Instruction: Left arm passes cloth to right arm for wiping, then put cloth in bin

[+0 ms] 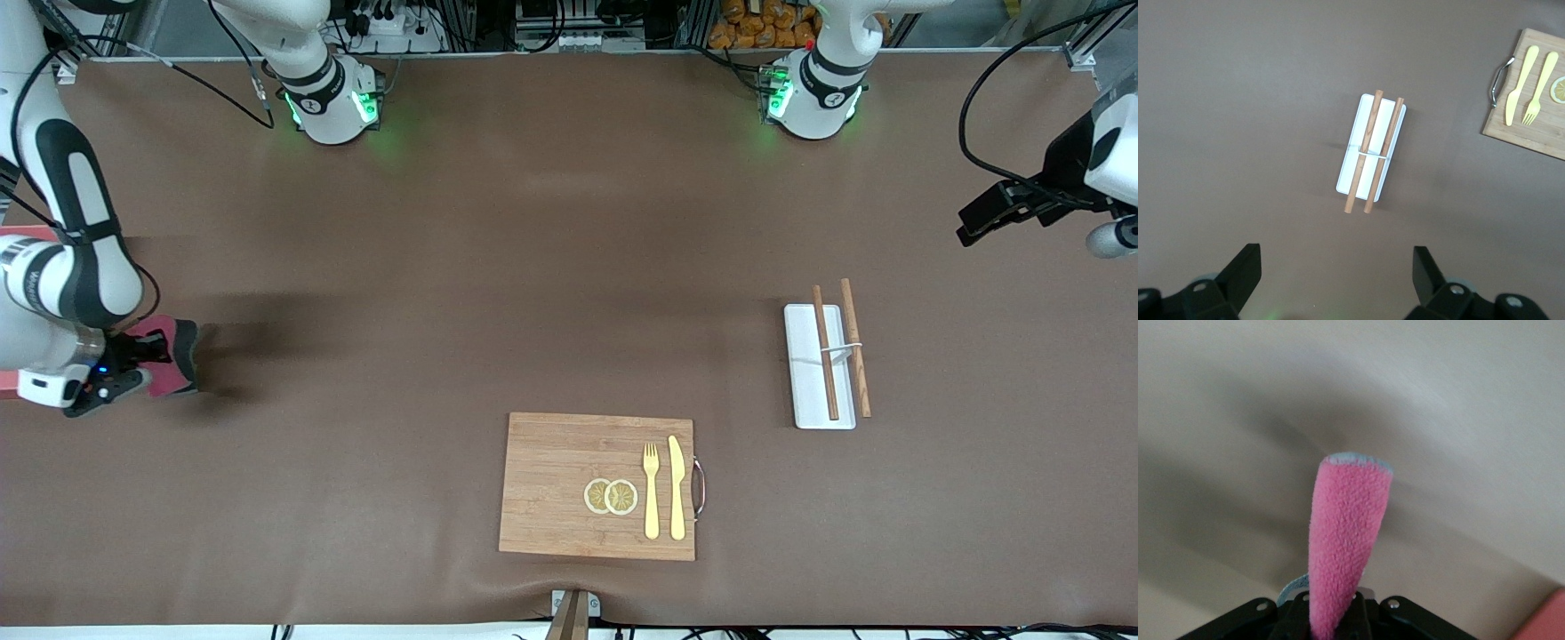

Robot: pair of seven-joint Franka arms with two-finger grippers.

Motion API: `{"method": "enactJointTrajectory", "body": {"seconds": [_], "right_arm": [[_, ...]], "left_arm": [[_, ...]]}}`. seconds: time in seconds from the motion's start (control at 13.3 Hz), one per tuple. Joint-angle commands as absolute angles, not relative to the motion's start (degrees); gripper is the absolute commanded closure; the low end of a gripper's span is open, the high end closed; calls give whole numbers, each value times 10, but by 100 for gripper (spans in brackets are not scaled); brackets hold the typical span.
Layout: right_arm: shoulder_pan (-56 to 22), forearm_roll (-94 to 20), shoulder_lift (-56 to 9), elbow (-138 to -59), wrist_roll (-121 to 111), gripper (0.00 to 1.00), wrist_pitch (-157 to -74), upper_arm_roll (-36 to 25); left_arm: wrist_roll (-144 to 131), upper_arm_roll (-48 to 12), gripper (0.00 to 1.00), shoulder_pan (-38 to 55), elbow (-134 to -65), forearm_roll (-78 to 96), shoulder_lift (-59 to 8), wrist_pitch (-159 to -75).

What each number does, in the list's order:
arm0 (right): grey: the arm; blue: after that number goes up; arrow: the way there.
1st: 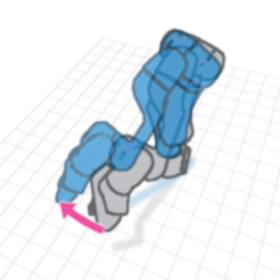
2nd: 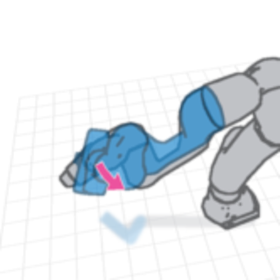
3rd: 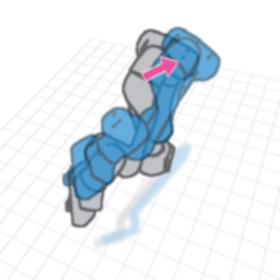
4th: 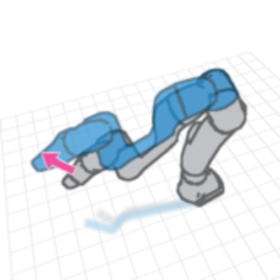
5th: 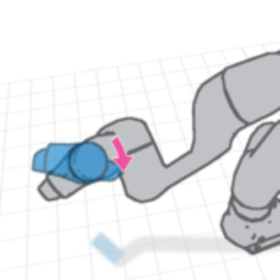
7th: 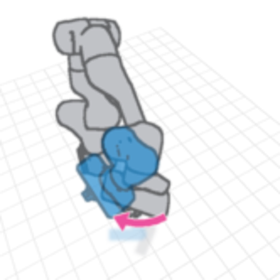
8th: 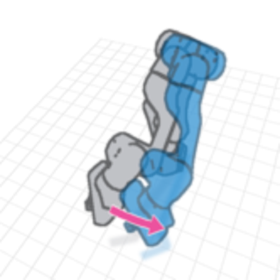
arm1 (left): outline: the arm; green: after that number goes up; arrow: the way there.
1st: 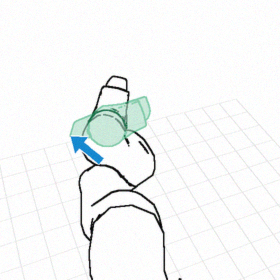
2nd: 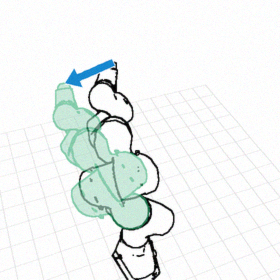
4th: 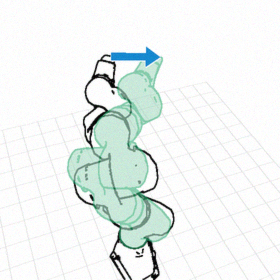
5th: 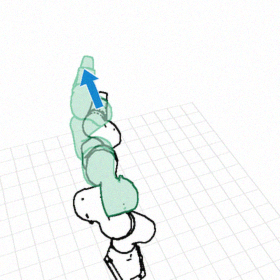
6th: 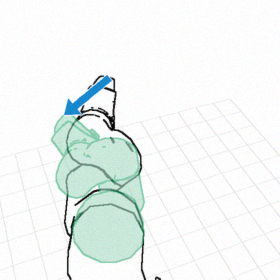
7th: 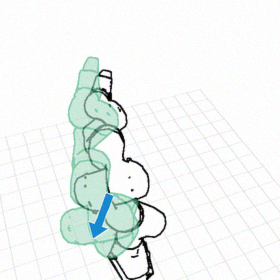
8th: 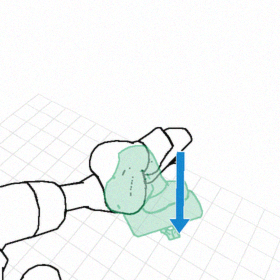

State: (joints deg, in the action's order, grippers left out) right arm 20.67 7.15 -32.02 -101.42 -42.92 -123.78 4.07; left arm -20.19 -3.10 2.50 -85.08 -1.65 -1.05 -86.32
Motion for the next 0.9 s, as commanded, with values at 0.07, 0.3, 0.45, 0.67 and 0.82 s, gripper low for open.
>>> {"method": "enactJointTrajectory", "body": {"seconds": [0.07,0.3,0.45,0.67,0.82], "right_arm": [[135,3,-335,-1013,-408,100,-1239,40],[72,-24,-340,-1009,-340,100,-1243,40],[14,-54,-341,-1011,-278,100,-1259,40],[-42,-59,-340,-1006,-206,100,-1264,41],[-83,-87,-335,-987,-193,100,-1262,40]], "left_arm": [[-190,5,0,60,-869,-31,14,-859],[-190,13,0,69,-876,-31,18,-859],[-189,14,0,71,-880,-31,22,-860],[-191,13,0,78,-888,-31,22,-860],[-190,12,0,76,-888,-31,20,-862]]}}
